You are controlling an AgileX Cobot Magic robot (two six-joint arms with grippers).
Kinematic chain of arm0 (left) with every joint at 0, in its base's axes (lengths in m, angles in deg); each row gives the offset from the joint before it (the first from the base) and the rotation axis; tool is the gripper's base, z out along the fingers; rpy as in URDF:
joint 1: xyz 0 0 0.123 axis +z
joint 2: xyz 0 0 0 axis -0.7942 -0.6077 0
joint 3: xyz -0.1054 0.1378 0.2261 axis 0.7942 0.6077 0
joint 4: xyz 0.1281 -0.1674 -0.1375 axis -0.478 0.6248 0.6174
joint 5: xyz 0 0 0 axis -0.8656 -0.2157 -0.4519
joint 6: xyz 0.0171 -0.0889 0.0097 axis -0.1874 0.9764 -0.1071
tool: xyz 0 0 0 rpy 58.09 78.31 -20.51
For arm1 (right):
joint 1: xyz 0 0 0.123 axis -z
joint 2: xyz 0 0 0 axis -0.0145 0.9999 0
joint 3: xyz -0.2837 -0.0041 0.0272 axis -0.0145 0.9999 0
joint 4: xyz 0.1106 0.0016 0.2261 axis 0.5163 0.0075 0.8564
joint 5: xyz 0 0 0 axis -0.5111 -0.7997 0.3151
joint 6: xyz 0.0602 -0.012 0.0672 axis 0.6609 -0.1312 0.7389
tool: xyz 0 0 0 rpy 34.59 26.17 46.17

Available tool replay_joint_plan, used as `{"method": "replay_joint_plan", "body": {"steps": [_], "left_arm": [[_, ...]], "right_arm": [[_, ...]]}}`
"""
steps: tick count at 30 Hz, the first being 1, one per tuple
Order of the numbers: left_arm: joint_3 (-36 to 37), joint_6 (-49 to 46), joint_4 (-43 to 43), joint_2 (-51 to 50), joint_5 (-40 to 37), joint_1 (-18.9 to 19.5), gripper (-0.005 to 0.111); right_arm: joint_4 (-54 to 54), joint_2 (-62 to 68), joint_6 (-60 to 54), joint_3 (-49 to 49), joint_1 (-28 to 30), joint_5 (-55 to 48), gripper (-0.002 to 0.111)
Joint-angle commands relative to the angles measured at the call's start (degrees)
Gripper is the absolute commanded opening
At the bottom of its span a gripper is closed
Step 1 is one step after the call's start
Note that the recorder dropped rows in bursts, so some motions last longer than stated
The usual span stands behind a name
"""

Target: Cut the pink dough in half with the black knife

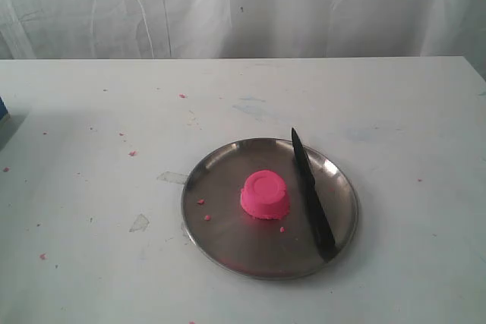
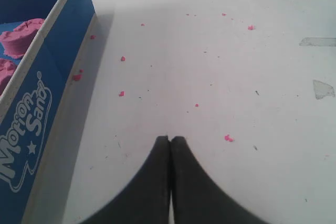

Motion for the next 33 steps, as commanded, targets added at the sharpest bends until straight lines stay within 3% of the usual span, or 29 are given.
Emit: {"method": "replay_joint_plan", "body": {"steps": [1, 16, 21, 25, 33], "left_arm": [[0.20, -0.01, 0.46, 0.27, -0.11, 0.22, 0.000], [0.20, -0.01, 0.46, 0.27, -0.11, 0.22, 0.000], [0.20, -0.01, 0.46, 0.27, -0.11, 0.22, 0.000], [0.20, -0.01, 0.46, 0.27, -0.11, 0.22, 0.000], [0.20, -0.01, 0.46, 0.27, -0.11, 0.22, 0.000]], "right_arm": [[-0.31, -0.30, -0.24, 0.24, 0.12, 0.14, 0.000], [-0.56, -0.30, -0.24, 0.24, 0.12, 0.14, 0.000], [-0.97, -0.30, -9.74, 0.24, 0.12, 1.95, 0.000], [-0.51, -0.30, -10.34, 0.24, 0.12, 12.16, 0.000], [-0.30, -0.30, -8.46, 0.24, 0.12, 43.50, 0.000]]}}
